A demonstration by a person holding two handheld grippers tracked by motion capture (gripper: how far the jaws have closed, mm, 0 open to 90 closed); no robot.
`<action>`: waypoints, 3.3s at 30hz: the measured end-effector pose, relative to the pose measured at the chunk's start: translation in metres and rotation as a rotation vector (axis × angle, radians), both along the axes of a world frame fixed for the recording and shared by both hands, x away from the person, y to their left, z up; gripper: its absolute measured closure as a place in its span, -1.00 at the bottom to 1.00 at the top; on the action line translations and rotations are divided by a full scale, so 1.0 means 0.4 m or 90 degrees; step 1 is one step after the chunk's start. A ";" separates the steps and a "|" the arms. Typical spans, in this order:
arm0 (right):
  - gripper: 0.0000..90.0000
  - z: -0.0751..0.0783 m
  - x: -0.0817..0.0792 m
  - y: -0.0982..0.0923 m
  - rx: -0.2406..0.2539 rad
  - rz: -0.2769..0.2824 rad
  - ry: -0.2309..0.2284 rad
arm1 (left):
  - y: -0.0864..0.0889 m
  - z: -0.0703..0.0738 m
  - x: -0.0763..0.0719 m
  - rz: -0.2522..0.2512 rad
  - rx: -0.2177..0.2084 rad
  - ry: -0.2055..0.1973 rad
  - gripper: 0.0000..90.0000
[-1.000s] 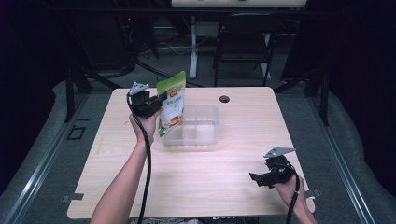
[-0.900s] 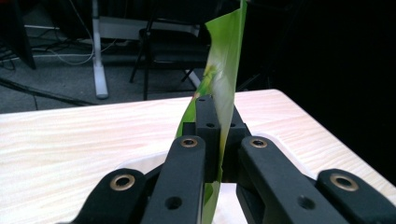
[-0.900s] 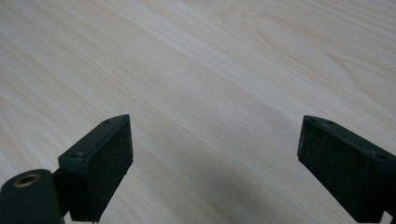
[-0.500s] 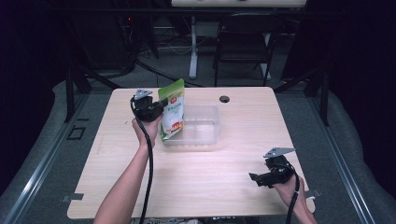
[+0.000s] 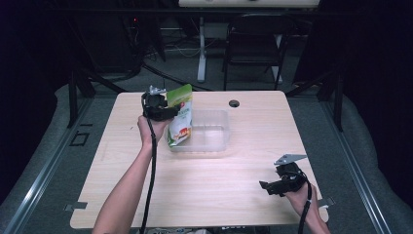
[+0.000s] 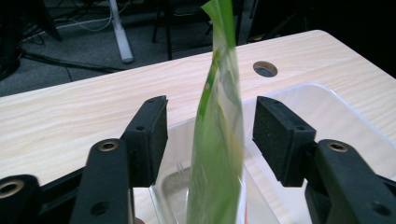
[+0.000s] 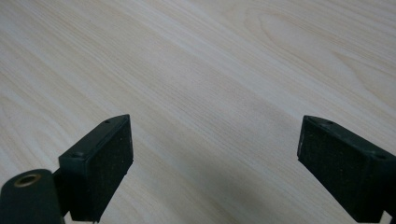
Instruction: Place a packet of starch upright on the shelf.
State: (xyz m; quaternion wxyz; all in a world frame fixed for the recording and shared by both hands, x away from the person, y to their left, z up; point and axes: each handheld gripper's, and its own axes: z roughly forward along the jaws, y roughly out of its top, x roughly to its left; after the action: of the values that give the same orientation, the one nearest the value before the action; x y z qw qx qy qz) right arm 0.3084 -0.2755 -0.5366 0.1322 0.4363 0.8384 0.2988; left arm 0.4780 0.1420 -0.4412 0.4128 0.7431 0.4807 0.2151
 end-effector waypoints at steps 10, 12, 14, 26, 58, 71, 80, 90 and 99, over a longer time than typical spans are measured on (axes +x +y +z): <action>-0.77 -0.003 0.000 -0.001 0.004 0.003 0.005 | -0.034 -0.018 0.027 -0.033 0.046 0.020 0.86; -0.77 -0.004 0.000 -0.001 0.004 0.002 0.006 | -0.039 -0.019 0.026 -0.037 0.049 0.018 0.99; -0.77 -0.004 0.001 -0.001 0.002 0.002 0.007 | -0.038 -0.018 0.023 -0.040 0.046 0.014 1.00; -0.77 -0.002 0.002 0.000 0.000 0.003 0.005 | -0.025 -0.037 -0.023 -0.012 -0.004 -0.071 1.00; -0.77 -0.006 0.007 -0.002 0.010 0.006 0.009 | 0.046 -0.111 -0.034 0.031 -0.046 -0.081 0.99; -0.77 -0.003 -0.002 -0.004 0.007 0.008 0.011 | 0.044 -0.109 -0.030 0.036 -0.033 -0.080 0.96; -0.77 -0.003 -0.014 -0.008 0.003 -0.004 0.006 | 0.054 -0.086 -0.039 0.039 -0.043 -0.084 0.24; -0.77 -0.002 -0.016 -0.008 0.004 -0.004 0.007 | 0.079 -0.016 -0.097 0.024 0.004 -0.059 -0.63; -0.77 -0.001 -0.017 -0.007 0.002 -0.003 0.007 | 0.116 0.029 -0.222 -0.014 0.046 -0.055 -0.76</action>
State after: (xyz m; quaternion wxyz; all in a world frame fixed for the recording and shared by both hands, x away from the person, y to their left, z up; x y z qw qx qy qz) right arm 0.3016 -0.2782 -0.5369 0.1274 0.4399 0.8378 0.2973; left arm 0.3891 0.1885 -0.4296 0.4085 0.7529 0.4459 0.2597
